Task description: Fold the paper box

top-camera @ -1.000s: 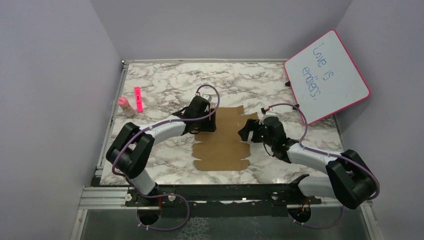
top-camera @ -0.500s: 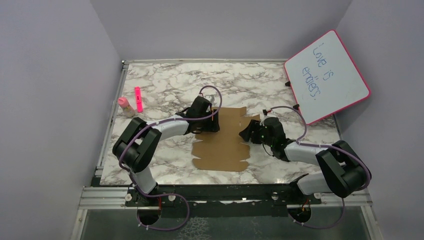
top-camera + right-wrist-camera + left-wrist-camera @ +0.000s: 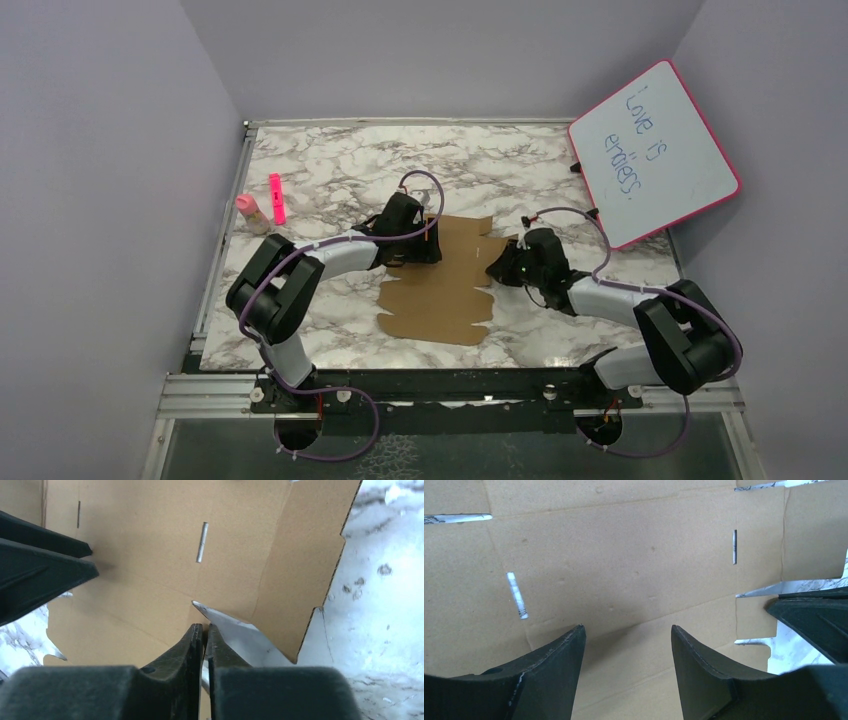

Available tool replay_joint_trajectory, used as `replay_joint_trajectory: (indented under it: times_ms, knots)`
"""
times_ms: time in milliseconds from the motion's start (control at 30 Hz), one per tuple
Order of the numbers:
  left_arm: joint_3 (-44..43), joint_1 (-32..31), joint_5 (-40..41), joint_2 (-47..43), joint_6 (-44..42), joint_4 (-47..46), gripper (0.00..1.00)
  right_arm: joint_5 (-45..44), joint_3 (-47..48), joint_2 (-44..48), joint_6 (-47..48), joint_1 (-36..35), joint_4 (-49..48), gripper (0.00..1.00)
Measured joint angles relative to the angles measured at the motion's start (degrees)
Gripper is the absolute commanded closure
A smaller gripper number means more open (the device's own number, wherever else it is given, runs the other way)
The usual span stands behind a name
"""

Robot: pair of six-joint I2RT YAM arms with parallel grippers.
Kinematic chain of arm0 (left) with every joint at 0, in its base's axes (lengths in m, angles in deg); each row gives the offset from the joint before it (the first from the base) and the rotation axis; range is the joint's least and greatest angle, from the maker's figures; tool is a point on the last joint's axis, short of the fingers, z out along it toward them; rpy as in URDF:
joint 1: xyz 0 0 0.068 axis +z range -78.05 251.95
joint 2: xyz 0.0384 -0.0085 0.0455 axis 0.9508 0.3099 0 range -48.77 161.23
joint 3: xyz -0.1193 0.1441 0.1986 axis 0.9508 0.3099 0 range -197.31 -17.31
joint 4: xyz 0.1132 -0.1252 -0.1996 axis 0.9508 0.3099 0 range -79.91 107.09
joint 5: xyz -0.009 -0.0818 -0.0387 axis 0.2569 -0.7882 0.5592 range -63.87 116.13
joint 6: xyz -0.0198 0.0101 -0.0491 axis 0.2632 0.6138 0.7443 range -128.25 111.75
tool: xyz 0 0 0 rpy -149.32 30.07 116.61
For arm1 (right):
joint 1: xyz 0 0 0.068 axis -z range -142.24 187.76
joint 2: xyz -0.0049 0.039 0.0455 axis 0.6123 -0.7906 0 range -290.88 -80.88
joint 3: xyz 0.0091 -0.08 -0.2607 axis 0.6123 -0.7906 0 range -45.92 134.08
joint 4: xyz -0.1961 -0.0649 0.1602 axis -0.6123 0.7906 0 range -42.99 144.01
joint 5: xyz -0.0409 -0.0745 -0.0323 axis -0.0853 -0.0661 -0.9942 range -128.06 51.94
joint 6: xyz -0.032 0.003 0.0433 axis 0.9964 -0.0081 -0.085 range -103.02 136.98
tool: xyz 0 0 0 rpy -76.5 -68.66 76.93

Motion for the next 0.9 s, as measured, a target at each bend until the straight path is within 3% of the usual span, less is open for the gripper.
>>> replay_joint_trajectory:
  times_ms: [433, 900]
  knots:
    - [1.2, 0.0, -0.5, 0.0, 1.6, -3.0, 0.35, -0.5, 14.5, -3.9, 8.7, -0.2, 12.8, 0.97]
    - [1.7, -0.1, -3.0, 0.2, 2.7, -4.7, 0.34, -11.4, 28.3, -14.3, 16.6, -7.7, 24.2, 0.94]
